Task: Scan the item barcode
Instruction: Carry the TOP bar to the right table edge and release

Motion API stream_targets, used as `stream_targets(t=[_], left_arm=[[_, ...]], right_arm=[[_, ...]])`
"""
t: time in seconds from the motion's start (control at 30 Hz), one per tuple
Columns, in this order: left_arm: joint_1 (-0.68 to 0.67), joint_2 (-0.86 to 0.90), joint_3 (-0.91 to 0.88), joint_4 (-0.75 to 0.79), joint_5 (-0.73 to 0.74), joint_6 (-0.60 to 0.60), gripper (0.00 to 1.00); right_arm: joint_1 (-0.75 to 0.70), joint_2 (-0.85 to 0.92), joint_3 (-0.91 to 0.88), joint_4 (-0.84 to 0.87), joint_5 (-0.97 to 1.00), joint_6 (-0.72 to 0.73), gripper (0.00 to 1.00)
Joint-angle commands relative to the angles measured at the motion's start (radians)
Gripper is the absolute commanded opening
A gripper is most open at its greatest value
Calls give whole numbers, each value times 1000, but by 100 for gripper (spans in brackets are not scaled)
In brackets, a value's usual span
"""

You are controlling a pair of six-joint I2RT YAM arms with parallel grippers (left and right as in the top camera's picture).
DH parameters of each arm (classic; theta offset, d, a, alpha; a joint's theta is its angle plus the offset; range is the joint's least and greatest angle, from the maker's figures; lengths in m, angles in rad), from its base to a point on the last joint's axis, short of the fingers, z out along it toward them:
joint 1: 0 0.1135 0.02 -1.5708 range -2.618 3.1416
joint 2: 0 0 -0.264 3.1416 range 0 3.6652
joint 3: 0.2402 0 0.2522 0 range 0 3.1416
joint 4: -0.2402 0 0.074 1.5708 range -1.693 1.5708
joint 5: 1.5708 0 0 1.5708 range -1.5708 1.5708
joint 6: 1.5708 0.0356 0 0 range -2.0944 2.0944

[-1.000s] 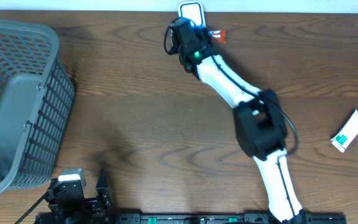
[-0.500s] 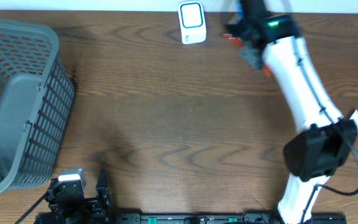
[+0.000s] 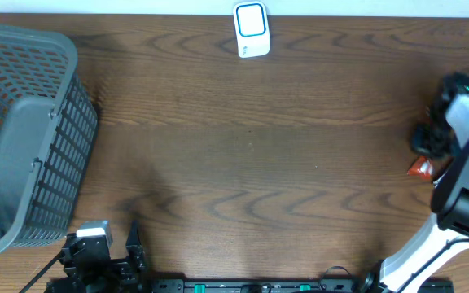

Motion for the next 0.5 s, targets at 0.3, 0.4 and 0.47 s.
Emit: stream_targets(t=[0.3,0.4,0.47], left_arm=[[-3,-6,2,0,6,-1,84],[-3,-6,2,0,6,-1,84],[-3,-6,2,0,6,-1,84]], right_arm=[[-318,-3,-7,36,-407,161,72],[-337,-17,62,13,-755,45,99],[-326,-45,88,7,-864,8,99]])
